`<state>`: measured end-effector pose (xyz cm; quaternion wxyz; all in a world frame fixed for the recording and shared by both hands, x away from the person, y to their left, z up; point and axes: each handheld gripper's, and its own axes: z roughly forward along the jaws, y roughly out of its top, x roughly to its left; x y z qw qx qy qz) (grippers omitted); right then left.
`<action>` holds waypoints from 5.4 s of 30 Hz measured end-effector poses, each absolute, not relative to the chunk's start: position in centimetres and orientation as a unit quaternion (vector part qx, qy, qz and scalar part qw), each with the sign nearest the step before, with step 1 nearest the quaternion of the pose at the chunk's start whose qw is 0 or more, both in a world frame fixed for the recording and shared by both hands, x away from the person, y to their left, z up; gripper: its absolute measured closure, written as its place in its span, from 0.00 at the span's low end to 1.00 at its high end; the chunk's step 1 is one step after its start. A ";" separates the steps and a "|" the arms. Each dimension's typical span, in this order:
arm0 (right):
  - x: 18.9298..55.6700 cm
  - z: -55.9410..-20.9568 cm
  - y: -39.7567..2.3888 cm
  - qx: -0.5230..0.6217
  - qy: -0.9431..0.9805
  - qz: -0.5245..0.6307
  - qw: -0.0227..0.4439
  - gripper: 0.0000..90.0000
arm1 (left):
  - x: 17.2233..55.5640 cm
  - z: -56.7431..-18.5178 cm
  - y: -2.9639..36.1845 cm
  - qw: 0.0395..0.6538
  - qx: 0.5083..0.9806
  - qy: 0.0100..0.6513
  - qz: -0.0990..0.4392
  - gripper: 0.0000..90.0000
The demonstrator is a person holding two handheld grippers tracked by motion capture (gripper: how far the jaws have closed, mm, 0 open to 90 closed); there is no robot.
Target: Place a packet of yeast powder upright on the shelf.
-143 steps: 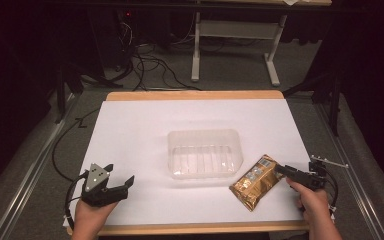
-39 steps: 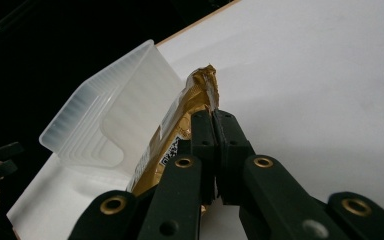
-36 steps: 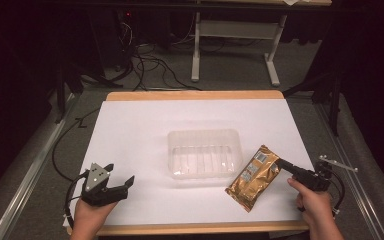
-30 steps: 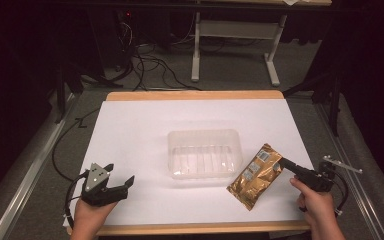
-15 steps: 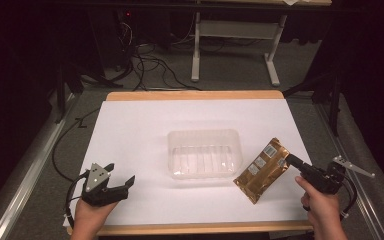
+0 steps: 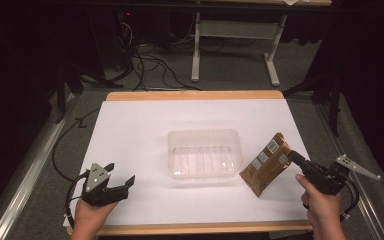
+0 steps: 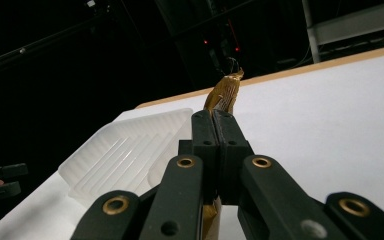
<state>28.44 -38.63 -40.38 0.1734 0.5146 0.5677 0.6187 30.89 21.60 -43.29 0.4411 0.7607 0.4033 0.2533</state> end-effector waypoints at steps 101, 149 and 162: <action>32.0 -31.9 -21.3 0.342 0.613 0.676 0.226 1.00 | 30.3 -42.9 21.8 0.452 0.758 0.387 0.268 0.21; 37.0 -37.0 -14.9 0.360 0.671 0.617 0.200 1.00 | 30.3 -42.9 22.1 0.457 0.754 0.389 0.267 0.21; 36.0 -38.0 -14.6 0.357 0.689 0.603 0.184 0.87 | 30.3 -42.9 21.9 0.454 0.756 0.389 0.268 0.21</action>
